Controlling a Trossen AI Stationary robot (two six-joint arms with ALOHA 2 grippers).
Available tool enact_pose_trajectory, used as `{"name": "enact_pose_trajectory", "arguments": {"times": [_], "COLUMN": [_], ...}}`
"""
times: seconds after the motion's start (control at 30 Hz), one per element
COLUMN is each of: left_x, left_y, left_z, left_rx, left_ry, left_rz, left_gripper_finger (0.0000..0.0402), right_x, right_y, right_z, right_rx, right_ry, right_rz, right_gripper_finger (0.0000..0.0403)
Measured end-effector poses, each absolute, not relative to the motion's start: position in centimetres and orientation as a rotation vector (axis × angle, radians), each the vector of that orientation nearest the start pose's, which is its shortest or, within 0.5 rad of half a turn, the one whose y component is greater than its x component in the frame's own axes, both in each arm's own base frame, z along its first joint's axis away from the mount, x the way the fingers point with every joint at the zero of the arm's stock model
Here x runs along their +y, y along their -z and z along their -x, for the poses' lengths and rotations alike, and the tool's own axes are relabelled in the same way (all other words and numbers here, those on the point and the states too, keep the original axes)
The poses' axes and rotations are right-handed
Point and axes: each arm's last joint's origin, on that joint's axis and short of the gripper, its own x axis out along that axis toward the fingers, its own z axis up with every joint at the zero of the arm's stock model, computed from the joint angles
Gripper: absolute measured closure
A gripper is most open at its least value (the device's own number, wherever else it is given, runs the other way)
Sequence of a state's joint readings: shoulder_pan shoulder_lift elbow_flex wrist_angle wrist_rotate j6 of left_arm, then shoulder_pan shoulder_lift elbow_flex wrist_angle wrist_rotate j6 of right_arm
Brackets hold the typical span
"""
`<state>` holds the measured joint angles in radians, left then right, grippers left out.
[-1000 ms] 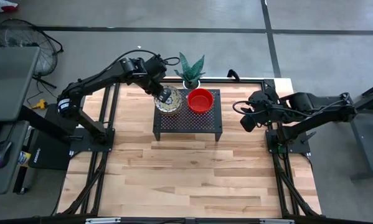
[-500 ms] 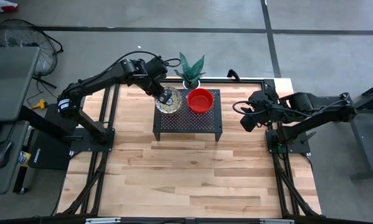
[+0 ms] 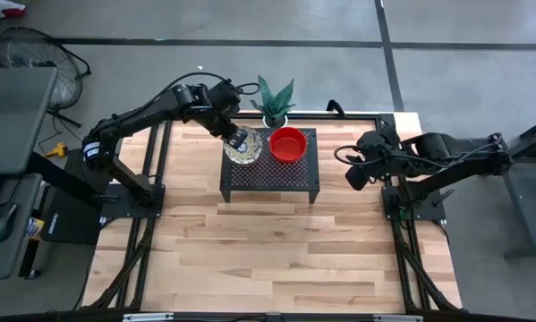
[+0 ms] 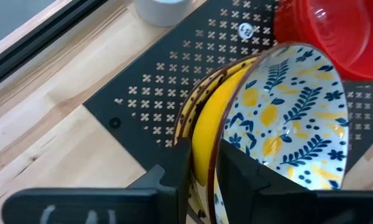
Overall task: Pick & Place Mini bowls
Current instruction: Stack the yellow bowl on the yellow bowls on the shelf
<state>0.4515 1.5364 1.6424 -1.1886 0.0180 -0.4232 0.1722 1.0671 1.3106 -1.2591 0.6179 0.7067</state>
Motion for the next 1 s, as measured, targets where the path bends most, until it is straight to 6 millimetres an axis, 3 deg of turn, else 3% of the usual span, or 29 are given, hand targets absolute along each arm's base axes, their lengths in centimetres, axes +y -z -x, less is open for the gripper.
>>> {"name": "enact_pose_trajectory", "arguments": {"times": [1.0], "left_x": [12.74], "left_y": [-36.91], "left_z": [-26.38], "left_rx": [0.971], "left_ry": [-0.600], "left_rz": [0.590], "left_gripper_finger": [0.0328], "right_x": [1.27], "right_y": [-37.38], "right_z": [-16.46], "right_rx": [0.765], "right_ry": [0.670], "right_rz": [-0.273], "right_gripper_finger": [0.0265]}}
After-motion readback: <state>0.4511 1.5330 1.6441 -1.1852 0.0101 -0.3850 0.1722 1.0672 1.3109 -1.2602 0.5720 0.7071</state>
